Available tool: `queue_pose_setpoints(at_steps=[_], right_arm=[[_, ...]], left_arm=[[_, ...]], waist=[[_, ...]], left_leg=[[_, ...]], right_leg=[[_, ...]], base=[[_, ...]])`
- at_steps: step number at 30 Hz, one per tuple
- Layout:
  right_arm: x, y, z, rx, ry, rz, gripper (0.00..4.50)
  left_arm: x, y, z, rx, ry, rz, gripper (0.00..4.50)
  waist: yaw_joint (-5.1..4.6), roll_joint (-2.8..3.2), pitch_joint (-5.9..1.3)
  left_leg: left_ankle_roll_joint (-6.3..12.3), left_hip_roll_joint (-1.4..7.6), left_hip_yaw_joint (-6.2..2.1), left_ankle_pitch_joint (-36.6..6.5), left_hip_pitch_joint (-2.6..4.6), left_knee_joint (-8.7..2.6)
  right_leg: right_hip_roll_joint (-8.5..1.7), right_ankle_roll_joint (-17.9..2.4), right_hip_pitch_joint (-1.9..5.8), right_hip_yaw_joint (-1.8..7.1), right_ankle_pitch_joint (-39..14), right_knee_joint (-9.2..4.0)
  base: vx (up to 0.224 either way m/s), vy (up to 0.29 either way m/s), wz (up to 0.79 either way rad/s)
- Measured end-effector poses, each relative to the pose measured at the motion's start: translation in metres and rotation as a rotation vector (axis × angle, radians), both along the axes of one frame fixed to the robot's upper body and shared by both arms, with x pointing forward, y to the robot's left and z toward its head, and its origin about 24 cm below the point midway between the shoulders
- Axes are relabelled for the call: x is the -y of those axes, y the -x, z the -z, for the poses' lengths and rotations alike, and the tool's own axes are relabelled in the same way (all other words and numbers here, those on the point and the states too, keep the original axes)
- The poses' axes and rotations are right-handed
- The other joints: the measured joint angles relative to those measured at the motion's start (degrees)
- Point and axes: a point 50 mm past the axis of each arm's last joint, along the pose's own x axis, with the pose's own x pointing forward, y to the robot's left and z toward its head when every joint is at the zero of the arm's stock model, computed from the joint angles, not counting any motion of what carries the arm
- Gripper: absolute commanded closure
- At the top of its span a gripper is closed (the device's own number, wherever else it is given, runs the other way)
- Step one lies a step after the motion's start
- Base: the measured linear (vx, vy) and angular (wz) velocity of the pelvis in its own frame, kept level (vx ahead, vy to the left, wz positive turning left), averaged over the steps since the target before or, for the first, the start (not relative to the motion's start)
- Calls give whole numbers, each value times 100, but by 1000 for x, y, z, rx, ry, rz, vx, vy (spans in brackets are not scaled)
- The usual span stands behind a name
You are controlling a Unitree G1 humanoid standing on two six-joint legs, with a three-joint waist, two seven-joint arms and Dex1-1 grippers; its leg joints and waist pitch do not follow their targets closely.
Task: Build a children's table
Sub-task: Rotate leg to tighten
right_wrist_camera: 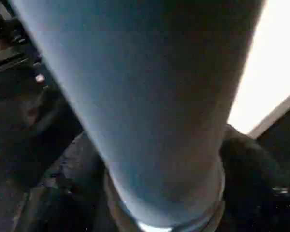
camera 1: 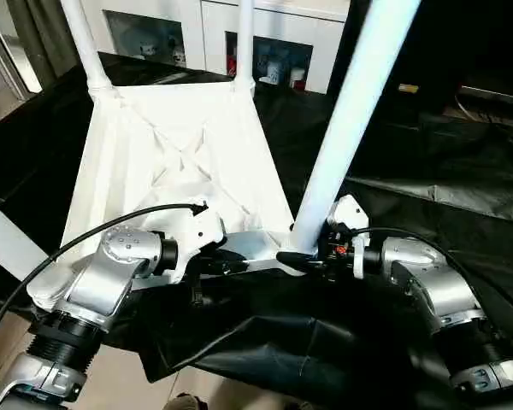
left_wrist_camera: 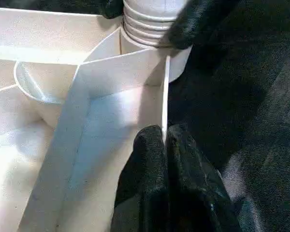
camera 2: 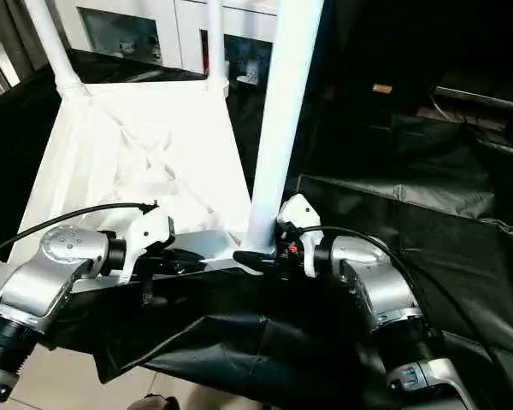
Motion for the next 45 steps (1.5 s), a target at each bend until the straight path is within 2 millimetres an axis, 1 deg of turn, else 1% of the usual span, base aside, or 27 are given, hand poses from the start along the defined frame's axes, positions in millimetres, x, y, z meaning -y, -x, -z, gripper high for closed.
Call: queue_pose_setpoints(at_steps=[2, 3, 4, 8, 9, 11, 12, 15, 16, 17, 18, 19, 21, 23, 26, 30, 32, 35, 36, 39, 41, 43, 45], right_arm=[[-3, -2, 1, 5, -12, 52, 165], [-5, -6, 5, 6, -24, 133, 170], [-5, -8, 6, 9, -29, 178, 172], [-17, -20, 13, -3, -81, 480, 176], [-20, -26, 12, 1, -79, 579, 176], [-23, -30, 13, 1, -73, 660, 177], [-26, -32, 14, 0, -66, 708, 177], [-28, -35, 14, 6, -53, 765, 177], [-28, -36, 14, 9, -51, 770, 142], [-28, -36, 14, 12, -52, 773, 142], [-27, -37, 15, 20, -42, 774, 121], [-28, -37, 14, 25, -39, 772, 105], [-28, -36, 14, 32, -45, 727, 102], [-23, -34, 13, 39, -34, 658, 73], [-20, -31, 11, 43, -16, 564, 73], [-11, -26, 7, 67, 45, 368, 73], [-10, -25, 7, 65, 49, 334, 73], [0, -20, 3, 50, 44, 226, 73], [6, -17, 1, 43, 42, 174, 73], [6, -13, -2, 31, 16, 82, 73], [4, -11, -3, 25, 4, 42, 106], [5, -10, -3, 20, 3, 20, 109], [7, -9, -4, 16, 7, 2, 134]], left_arm=[[1, -3, 0, 17, -4, -19, 450], [5, -7, 1, 41, -11, -51, 450], [6, -9, 1, 51, -16, -68, 450], [26, -22, 5, 86, -13, -179, 450], [33, -26, 6, 97, -16, -217, 450], [42, -28, 7, 105, -16, -247, 450], [49, -30, 8, 102, -11, -269, 450], [55, -32, 10, 104, -6, -292, 450], [57, -32, 10, 103, -4, -295, 450], [58, -32, 10, 103, -4, -297, 450], [60, -33, 10, 101, -2, -298, 450], [60, -34, 10, 101, -2, -298, 450], [57, -35, 9, 107, -5, -306, 450], [53, -34, 9, 107, -4, -300, 450], [46, -32, 8, 93, 5, -280, 450], [27, -27, 7, 78, 1, -214, 450], [25, -26, 7, 74, 4, -193, 450], [16, -21, 5, 48, 16, -150, 450], [11, -18, 4, 29, 19, -124, 450], [6, -13, 3, -8, 22, -70, 450], [6, -11, 3, -21, 23, -42, 450], [5, -9, 3, -33, 21, -24, 450], [3, -9, 3, -40, 19, -16, 450]], waist=[[-3, 0, 0], [-8, -4, -2], [-8, -5, -3], [-12, -1, -4], [-15, 1, -5], [-1, 6, -8], [5, 19, -16], [23, 44, -31], [30, 54, -37], [34, 62, -42], [39, 68, -46], [41, 69, -47], [21, 68, -47], [-1, 68, -47], [-36, 72, -48], [-45, 76, -50], [-38, 77, -50], [-24, 77, -49], [-14, 77, -49], [-4, 77, -49], [22, 77, -49], [49, 77, -49], [63, 77, -49]], left_leg=[[0, 0, 0, 1, 4, 11], [-2, 1, 0, 2, 10, 23], [-2, 2, 0, 2, 10, 32], [-39, 0, 1, -9, 37, 36], [-50, 0, 1, -3, 37, 35], [-52, -2, 0, -1, 35, 34], [-52, -4, 1, -1, 36, 34], [-51, -15, 1, -1, 34, 32], [-51, -15, 1, -1, 33, 32], [-51, -18, 1, 0, 31, 32], [-50, -20, 1, 0, 28, 32], [-50, -20, 1, 0, 27, 31], [-49, -18, -1, 0, 21, 31], [-49, -18, -2, 0, 17, 27], [-49, -11, -3, 1, 17, 18], [-50, 13, -6, 1, 14, 5], [-51, 14, -5, 2, 11, 2], [-26, 14, -3, 18, -1, 8], [-19, 14, -2, 22, -5, 12], [-12, 14, -1, 21, -16, 17], [-8, 14, 0, 19, -20, 22], [-4, 14, 0, 17, -25, 32], [-3, 14, 1, 16, -25, 37]], right_leg=[[0, 0, 1, 1, 0, 14], [-2, -1, 4, 2, 1, 29], [-1, -1, 4, 2, 1, 39], [-7, -10, 29, 7, 11, 48], [-8, -11, 28, 8, 13, 48], [-10, -12, 32, 8, 18, 42], [-12, -11, 39, 10, 18, 42], [-22, -8, 44, 12, 19, 41], [-23, -7, 45, 12, 20, 41], [-25, -5, 46, 12, 21, 41], [-27, 0, 45, 12, 24, 41], [-28, 5, 45, 12, 25, 41], [-27, 8, 38, 9, 26, 40], [-26, 10, 35, 7, 26, 36], [-16, 11, 27, 7, 26, 36], [8, 9, 13, 0, 23, 35], [9, 5, 9, 0, 21, 35], [8, 1, 8, 0, 17, 24], [8, 0, 6, 0, 17, 20], [7, -4, 4, -1, 15, 10], [5, -4, 4, -3, 15, 8], [3, -4, 4, -3, 15, 8], [2, -5, 5, -2, 15, 10]], base=[[0, 0, 0], [0, 0, 0], [0, 0, 0], [0, 0, 0], [0, 0, 0], [0, 0, 0], [0, 0, 0], [0, 0, 0], [0, 0, 0], [0, 0, 0], [0, 0, 0], [0, 0, 0], [0, 0, 0], [0, 0, 0], [0, 0, 0], [0, 0, 0], [0, 0, 0], [0, 0, 0], [0, 0, 0], [0, 0, 0], [0, 0, 0], [0, 0, 0], [0, 0, 0]])
